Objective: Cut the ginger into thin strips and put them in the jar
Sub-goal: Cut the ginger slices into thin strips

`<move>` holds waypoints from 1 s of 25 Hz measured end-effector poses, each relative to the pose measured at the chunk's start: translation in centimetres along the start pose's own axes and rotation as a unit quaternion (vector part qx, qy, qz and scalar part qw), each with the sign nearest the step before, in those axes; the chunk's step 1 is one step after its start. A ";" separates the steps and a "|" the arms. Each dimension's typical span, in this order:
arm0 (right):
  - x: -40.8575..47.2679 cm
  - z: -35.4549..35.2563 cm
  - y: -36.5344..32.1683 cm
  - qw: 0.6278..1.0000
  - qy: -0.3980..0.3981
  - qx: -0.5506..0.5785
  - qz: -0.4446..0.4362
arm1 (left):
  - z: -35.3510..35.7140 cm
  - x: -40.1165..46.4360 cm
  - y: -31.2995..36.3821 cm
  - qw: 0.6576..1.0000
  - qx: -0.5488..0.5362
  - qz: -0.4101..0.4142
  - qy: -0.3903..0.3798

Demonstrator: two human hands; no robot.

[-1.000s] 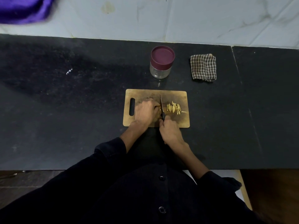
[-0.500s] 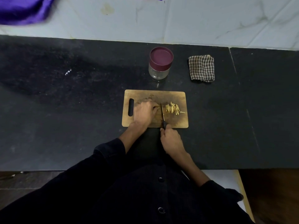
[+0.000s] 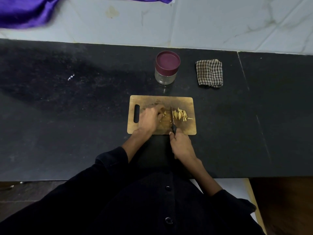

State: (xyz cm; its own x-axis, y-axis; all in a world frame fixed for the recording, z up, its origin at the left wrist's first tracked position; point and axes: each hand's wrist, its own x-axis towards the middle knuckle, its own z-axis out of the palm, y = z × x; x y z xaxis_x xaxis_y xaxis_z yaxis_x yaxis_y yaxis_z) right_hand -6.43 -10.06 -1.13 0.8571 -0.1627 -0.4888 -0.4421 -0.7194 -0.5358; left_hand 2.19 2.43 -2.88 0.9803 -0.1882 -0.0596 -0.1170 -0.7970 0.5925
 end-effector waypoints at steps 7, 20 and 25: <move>0.0 0.0 -0.9 0.999 -0.013 -0.019 -0.022 | 0.4 0.0 0.1 0.999 0.030 0.008 0.014; 0.6 0.0 -1.6 0.999 -0.011 -0.029 -0.032 | 0.4 0.5 0.1 0.998 0.066 -0.003 -0.013; 0.8 0.0 -1.8 0.999 -0.010 -0.042 -0.030 | 0.3 0.5 0.1 0.998 0.069 0.000 -0.013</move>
State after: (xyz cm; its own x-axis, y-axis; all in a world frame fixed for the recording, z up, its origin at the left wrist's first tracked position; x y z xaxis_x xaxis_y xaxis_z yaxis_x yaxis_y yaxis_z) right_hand -4.97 -8.85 -0.57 0.8753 -0.1042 -0.4723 -0.3655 -0.7820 -0.5048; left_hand 2.64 2.09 -3.04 0.9760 -0.2017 -0.0819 -0.1394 -0.8680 0.4766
